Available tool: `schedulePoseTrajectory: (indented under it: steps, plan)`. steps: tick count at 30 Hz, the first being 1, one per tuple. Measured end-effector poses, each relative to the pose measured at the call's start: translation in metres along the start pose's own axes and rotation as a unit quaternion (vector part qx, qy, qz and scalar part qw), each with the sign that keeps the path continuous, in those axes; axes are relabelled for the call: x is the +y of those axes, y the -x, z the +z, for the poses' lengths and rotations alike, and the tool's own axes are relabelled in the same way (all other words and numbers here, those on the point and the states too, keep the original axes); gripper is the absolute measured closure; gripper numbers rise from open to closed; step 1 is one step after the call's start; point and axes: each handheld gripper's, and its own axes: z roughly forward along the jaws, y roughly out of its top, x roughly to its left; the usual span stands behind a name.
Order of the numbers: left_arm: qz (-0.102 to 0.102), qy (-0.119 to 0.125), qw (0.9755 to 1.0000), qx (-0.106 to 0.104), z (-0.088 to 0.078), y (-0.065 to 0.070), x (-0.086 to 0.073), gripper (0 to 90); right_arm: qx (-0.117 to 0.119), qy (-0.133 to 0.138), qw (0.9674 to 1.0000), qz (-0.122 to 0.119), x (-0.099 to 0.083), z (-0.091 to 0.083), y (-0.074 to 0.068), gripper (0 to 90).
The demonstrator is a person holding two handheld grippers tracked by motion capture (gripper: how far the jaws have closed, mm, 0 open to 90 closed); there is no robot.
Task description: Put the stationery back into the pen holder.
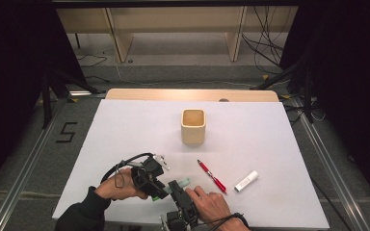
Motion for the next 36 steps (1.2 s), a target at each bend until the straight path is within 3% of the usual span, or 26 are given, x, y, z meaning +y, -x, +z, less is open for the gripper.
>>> schedulePoseTrajectory:
  steps: [14,24,25,27,35,36]
  plan:
    - [-0.005,-0.007,0.9999,-0.012,0.003,-0.001,0.001,66.4,-0.003,0.0,0.9995,-0.031,0.003,0.002,-0.005,70.6]
    - [-0.021,-0.008,0.9995,-0.022,0.003,-0.005,0.0,64.9,-0.009,0.002,0.9986,-0.052,0.003,0.002,-0.007,77.0]
    - [-0.022,-0.014,0.9995,-0.018,0.002,-0.005,-0.001,58.4,-0.007,0.0,0.9989,-0.045,0.002,0.002,-0.006,77.0]
    - [-0.021,-0.016,0.9995,-0.016,-0.002,-0.004,-0.002,54.7,-0.004,-0.003,0.9989,-0.046,0.0,0.002,-0.006,77.0]
    - [-0.036,0.014,0.9992,0.004,-0.019,-0.013,-0.009,50.2,0.0,-0.011,0.9992,-0.039,-0.006,0.001,-0.005,77.0]
    - [-0.036,0.017,0.9992,0.005,-0.021,-0.014,-0.01,49.1,-0.008,-0.001,0.9989,-0.047,-0.007,0.002,-0.004,77.0]
